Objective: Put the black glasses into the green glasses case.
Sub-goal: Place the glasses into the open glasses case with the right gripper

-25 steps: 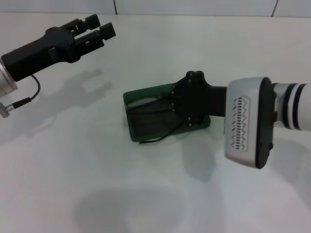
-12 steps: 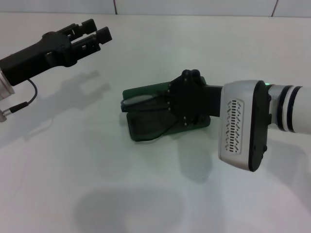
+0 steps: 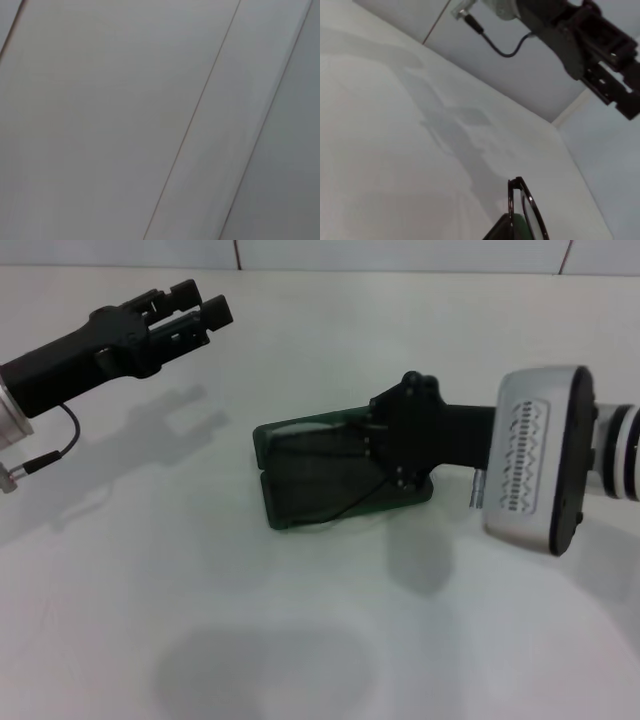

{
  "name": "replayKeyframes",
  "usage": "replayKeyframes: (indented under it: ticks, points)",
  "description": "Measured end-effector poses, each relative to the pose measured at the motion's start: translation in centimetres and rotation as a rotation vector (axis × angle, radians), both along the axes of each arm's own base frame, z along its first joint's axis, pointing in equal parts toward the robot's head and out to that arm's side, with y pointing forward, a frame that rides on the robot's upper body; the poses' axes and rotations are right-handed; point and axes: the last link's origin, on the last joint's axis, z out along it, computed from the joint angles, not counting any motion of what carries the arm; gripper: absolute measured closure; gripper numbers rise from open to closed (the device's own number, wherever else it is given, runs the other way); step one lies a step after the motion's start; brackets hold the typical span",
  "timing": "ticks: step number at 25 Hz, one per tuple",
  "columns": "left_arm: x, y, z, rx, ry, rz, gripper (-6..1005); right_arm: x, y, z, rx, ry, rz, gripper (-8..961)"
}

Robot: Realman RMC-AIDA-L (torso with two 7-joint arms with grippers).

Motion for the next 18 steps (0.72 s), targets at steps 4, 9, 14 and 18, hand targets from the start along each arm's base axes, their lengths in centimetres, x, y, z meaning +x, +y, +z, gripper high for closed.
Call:
replayKeyframes:
  ticks: [4,9,14,18]
  points:
    - [0.0,-0.1,-0.1,-0.002,-0.002,0.002,291,-0.1,0.2,0.5,0.0,0.049,-0.035,890]
    - [0.0,-0.1,-0.2,-0.008,-0.008,0.006,291,0.2,0.3,0.9,-0.038,0.085,-0.101,886]
    - [0.1,-0.1,-0.3,-0.014,-0.013,0.007,290,0.8,0.4,3.1,-0.189,0.107,-0.215,883]
    - [0.2,0.0,-0.4,-0.016,-0.015,0.006,291,0.6,1.0,5.3,-0.256,0.128,-0.279,880]
